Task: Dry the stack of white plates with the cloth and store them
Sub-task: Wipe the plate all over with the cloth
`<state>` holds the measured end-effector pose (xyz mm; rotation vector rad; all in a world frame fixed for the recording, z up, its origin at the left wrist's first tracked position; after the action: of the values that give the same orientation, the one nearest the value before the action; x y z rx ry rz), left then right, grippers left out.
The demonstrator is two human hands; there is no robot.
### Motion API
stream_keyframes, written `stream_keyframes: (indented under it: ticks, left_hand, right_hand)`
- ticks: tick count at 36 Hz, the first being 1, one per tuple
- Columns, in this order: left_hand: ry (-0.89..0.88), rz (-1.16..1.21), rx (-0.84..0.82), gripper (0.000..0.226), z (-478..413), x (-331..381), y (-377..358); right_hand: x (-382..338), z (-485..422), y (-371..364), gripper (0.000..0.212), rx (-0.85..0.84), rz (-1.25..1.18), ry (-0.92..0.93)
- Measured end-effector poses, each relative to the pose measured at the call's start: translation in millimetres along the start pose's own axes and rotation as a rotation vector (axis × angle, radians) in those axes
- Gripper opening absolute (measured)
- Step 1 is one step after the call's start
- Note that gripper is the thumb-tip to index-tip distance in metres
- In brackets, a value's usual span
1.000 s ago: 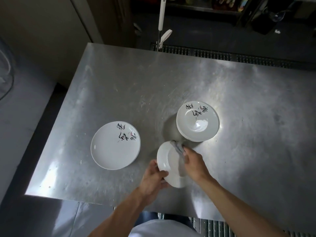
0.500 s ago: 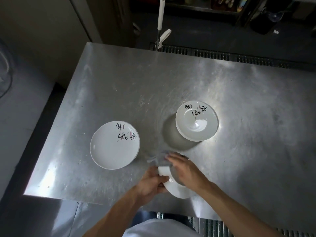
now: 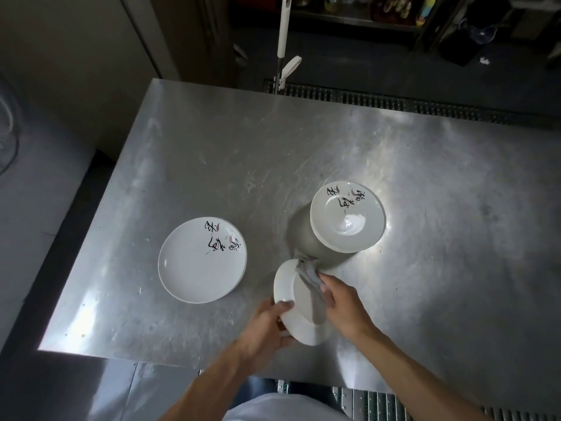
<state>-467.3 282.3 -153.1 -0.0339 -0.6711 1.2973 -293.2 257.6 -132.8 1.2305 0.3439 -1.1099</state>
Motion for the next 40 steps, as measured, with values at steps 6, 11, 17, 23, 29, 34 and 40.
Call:
stream_keyframes:
  ticks: [6, 11, 17, 23, 29, 34, 40]
  left_hand:
    - [0.012, -0.085, -0.108, 0.027, -1, 0, 4]
    - [0.020, -0.078, -0.130, 0.049, 7, -1, 4]
    - [0.006, -0.127, -0.103, 0.033, 6, -2, 6]
    - [-0.038, -0.203, -0.136, 0.035, 10, 4, -4]
    - [-0.076, -0.156, -0.065, 0.037, 3, 8, -6]
    - [-0.065, 0.079, 0.013, 0.041, -4, -1, -2]
    - [-0.015, -0.019, -0.098, 0.032, 0, 5, 8]
  right_hand:
    - [-54, 12, -32, 0.046, -0.194, 0.057, 0.420]
    - [-14, -13, -17, 0.050, -0.111, 0.184, 0.131]
    - [-45, 9, -33, 0.045, -0.195, 0.118, 0.395]
    - [-59, 15, -30, 0.039, -0.196, 0.110, 0.455]
    - [-18, -12, -22, 0.047, -0.121, 0.150, 0.139]
    - [8, -15, -9, 0.026, 0.050, 0.079, -0.157]
    - [-49, 12, -21, 0.045, -0.114, -0.099, 0.233]
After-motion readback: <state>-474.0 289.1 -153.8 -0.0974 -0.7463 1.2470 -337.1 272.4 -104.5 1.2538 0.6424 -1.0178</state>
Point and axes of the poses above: each hand's wrist, its own z-axis away from the middle knuckle, its own y-axis out of the back of the hand, x = y × z, the point moved 8 cm from there along -z, towards the middle knuckle
